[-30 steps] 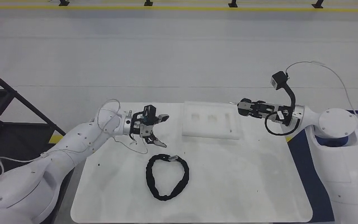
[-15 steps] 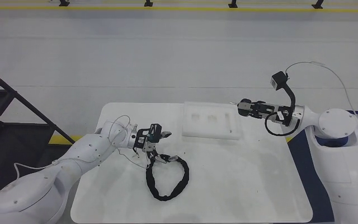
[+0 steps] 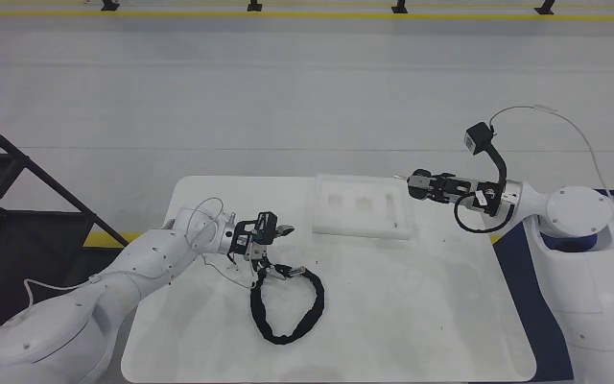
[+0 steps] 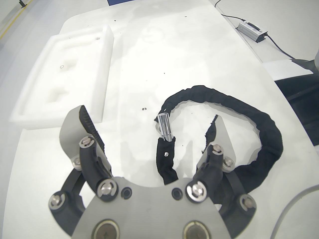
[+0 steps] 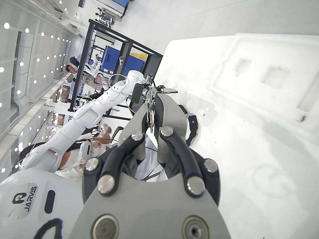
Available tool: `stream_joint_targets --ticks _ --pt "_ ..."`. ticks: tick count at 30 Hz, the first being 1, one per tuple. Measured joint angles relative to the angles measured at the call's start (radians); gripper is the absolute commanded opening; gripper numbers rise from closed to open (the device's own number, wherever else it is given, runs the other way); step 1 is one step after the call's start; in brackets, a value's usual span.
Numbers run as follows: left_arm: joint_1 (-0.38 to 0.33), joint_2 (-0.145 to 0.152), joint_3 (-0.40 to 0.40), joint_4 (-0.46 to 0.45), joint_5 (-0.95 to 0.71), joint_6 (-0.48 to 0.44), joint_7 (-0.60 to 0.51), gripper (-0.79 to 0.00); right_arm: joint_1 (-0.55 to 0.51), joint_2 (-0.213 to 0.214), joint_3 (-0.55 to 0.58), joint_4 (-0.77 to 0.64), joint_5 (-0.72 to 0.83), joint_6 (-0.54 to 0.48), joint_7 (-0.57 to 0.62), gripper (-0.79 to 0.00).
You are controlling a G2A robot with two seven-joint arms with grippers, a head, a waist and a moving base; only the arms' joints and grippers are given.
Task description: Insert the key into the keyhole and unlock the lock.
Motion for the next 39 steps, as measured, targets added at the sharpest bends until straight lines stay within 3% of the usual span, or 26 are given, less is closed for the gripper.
stream_joint_targets --ticks 8,20,30,32,35,38,39 --pt "0.043 -0.02 -0.012 -0.004 0.018 0.058 -0.125 0.0 0.0 0.0 0.0 0.0 0.0 0.0 0.0 -0.785" --pt "0.079 -0.051 -0.012 0.0 0.126 0.179 -0.121 0.0 0.0 0.0 0.0 0.0 0.0 0.0 0.0 -0.785" --pt "0.091 -0.08 -0.029 0.059 0.122 0.144 -0.145 -0.693 0.0 0.0 0.0 0.0 0.0 0.0 0.0 -0.785" --pt "0.091 -0.087 -0.032 0.073 0.12 0.129 -0.147 -0.736 0.0 0.0 0.0 0.0 0.0 0.0 0.0 -0.785" --pt "0.089 -0.097 -0.034 0.091 0.118 0.097 -0.155 -0.686 0.0 0.0 0.0 0.0 0.0 0.0 0.0 -0.785" --pt "0.087 -0.108 -0.037 0.104 0.117 0.076 -0.159 -0.785 0.0 0.0 0.0 0.0 0.0 0.0 0.0 -0.785" --pt "0.086 -0.111 -0.039 0.107 0.116 0.074 -0.159 -0.785 0.0 0.0 0.0 0.0 0.0 0.0 0.0 -0.785"
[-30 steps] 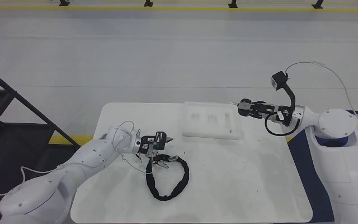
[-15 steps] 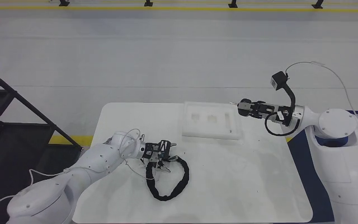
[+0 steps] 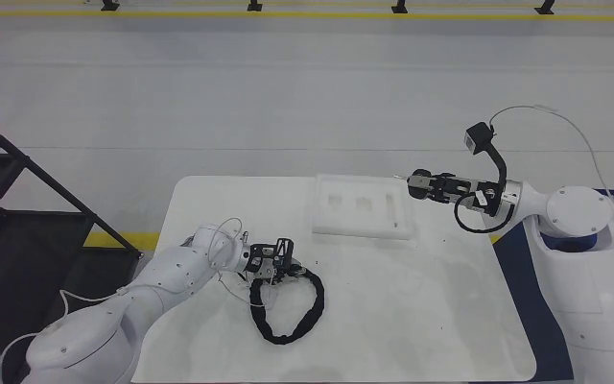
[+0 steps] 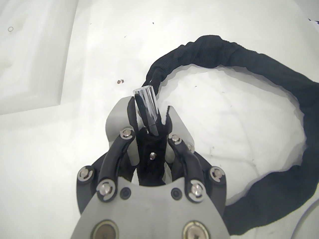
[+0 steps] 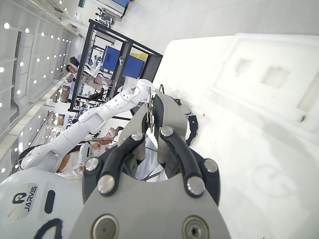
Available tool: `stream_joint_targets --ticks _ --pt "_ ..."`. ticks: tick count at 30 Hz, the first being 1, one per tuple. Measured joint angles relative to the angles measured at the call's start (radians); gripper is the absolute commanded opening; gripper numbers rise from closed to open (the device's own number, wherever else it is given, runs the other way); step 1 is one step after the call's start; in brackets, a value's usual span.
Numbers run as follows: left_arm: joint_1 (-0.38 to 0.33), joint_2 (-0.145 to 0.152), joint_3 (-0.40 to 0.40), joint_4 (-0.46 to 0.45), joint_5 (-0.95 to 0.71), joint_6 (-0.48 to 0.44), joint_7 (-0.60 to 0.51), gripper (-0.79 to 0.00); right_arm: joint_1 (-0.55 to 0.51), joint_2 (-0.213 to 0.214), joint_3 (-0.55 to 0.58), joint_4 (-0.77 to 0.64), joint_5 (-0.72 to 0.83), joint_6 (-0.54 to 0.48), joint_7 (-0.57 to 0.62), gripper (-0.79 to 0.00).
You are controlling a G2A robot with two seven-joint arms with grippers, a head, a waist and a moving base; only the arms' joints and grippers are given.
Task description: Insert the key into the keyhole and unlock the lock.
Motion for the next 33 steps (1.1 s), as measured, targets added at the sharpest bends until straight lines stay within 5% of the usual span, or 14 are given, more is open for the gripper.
stream_joint_targets --ticks 13,26,33 --pt "-0.052 -0.003 -0.027 -0.079 0.056 -0.024 0.099 -0.785 0.0 0.0 0.0 0.0 0.0 0.0 0.0 -0.785" --pt "-0.063 0.055 -0.112 -0.341 0.076 -0.015 0.173 -0.785 -0.053 0.01 -0.012 -0.033 -0.053 0.051 0.016 -0.785" --pt "-0.077 0.06 -0.145 -0.45 0.088 -0.023 0.127 -0.785 -0.13 0.026 0.02 -0.106 -0.095 0.091 0.044 -0.785"
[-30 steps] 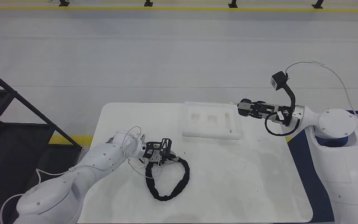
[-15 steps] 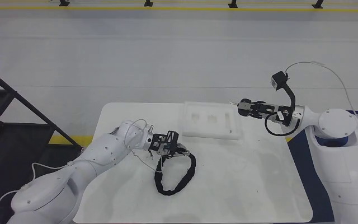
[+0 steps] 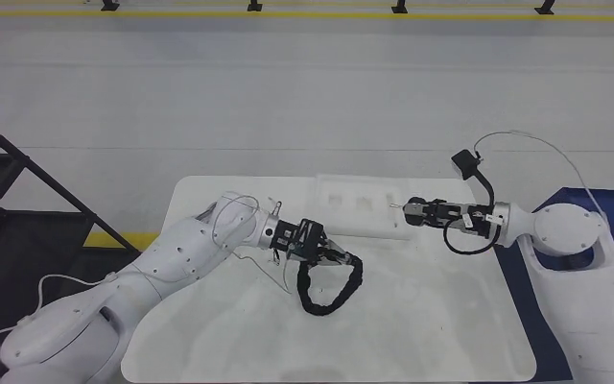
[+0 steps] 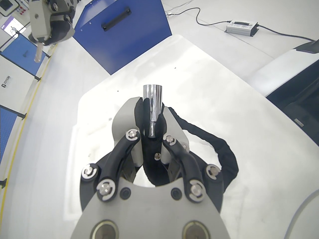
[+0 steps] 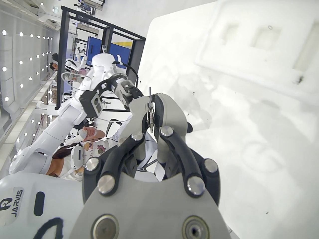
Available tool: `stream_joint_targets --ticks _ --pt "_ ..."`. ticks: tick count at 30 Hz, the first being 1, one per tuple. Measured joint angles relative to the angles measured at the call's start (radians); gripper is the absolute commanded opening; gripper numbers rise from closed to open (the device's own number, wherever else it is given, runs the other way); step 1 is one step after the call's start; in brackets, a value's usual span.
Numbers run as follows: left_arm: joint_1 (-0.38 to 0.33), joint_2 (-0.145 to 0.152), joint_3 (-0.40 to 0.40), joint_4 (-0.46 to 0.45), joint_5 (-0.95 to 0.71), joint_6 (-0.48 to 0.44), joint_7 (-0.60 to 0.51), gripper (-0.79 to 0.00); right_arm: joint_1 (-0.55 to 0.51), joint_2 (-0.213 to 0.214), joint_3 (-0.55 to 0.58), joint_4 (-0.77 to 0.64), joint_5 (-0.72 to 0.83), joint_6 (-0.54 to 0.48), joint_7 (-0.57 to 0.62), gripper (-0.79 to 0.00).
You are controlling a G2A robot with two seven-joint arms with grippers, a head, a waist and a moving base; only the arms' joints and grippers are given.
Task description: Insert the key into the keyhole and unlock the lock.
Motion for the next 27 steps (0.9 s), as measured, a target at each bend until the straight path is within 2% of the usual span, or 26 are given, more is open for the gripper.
stream_joint_targets --ticks 11,17,27 --pt "0.0 0.002 -0.055 -0.099 -0.035 -0.015 -0.005 -0.785 -0.181 0.035 0.144 -0.19 -0.047 0.041 0.067 -0.785" --pt "0.014 -0.016 -0.059 -0.075 -0.083 0.003 -0.003 -0.785 -0.182 0.035 0.144 -0.19 -0.046 0.04 0.068 -0.785" --pt "0.013 -0.016 -0.059 -0.076 -0.082 0.003 -0.003 -0.785 -0.182 0.035 0.144 -0.19 -0.046 0.04 0.067 -0.785"
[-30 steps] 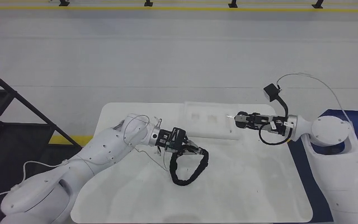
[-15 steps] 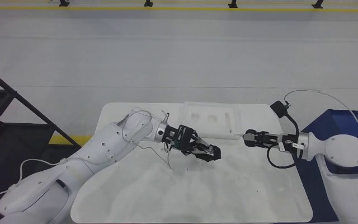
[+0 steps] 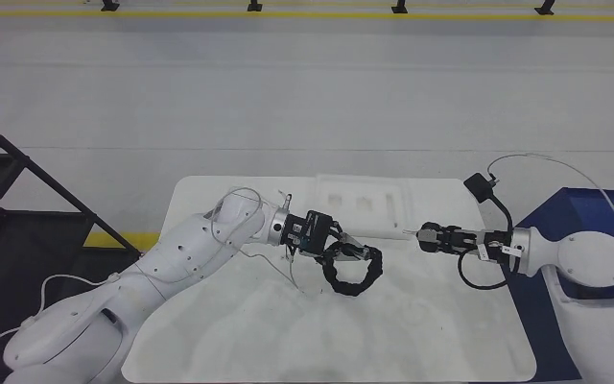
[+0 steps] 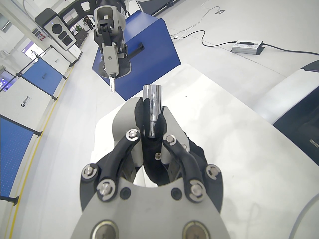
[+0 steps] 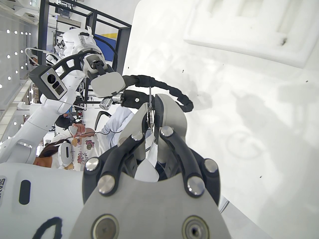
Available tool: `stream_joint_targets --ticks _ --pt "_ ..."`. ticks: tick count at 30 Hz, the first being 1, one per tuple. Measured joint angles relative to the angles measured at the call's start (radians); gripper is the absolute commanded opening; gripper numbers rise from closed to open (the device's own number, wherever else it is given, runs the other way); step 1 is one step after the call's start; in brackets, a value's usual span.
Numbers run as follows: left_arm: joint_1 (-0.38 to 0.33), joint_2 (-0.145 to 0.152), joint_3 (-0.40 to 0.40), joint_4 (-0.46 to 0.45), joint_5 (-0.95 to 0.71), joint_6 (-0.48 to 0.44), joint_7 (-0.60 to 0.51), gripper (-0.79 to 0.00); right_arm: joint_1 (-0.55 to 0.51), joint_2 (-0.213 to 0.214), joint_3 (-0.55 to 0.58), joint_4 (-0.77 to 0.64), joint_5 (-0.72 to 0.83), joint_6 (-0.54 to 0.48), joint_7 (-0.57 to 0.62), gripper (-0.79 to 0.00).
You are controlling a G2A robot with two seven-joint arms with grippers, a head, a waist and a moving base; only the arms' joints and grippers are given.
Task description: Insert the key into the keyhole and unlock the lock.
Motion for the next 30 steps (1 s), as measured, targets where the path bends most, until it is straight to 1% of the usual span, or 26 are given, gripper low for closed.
stream_joint_targets --ticks 3,6,10,14,17,23,26,30 --pt "0.009 -0.001 0.0 -0.004 -0.003 0.007 -0.01 -0.785 -0.011 0.001 -0.005 -0.015 0.006 0.011 -0.007 -0.785" --pt "0.029 -0.008 -0.003 -0.001 -0.022 0.026 -0.018 -0.785 -0.007 0.01 0.006 -0.06 -0.015 0.049 0.047 -0.785" --pt "0.012 -0.032 0.015 0.051 -0.002 0.032 0.039 -0.785 -0.003 0.021 0.016 -0.142 -0.053 0.099 0.116 -0.785" --pt "-0.025 -0.072 0.049 0.136 0.035 0.048 0.15 -0.785 -0.01 0.028 0.019 -0.23 -0.061 0.143 0.127 -0.785" --pt "-0.05 -0.105 0.083 0.191 0.055 0.078 0.197 -0.785 -0.018 0.03 0.01 -0.284 -0.067 0.158 0.106 -0.785" --pt "-0.08 -0.167 0.163 0.281 0.022 0.147 0.264 -0.785 -0.026 0.038 -0.027 -0.339 -0.131 0.178 0.095 -0.785" --pt "-0.095 -0.193 0.197 0.323 0.0 0.169 0.286 -0.785 -0.019 0.042 -0.047 -0.351 -0.16 0.192 0.104 -0.785" --pt "-0.106 -0.219 0.237 0.363 -0.03 0.183 0.3 -0.785 -0.01 0.047 -0.064 -0.362 -0.197 0.21 0.105 -0.785"
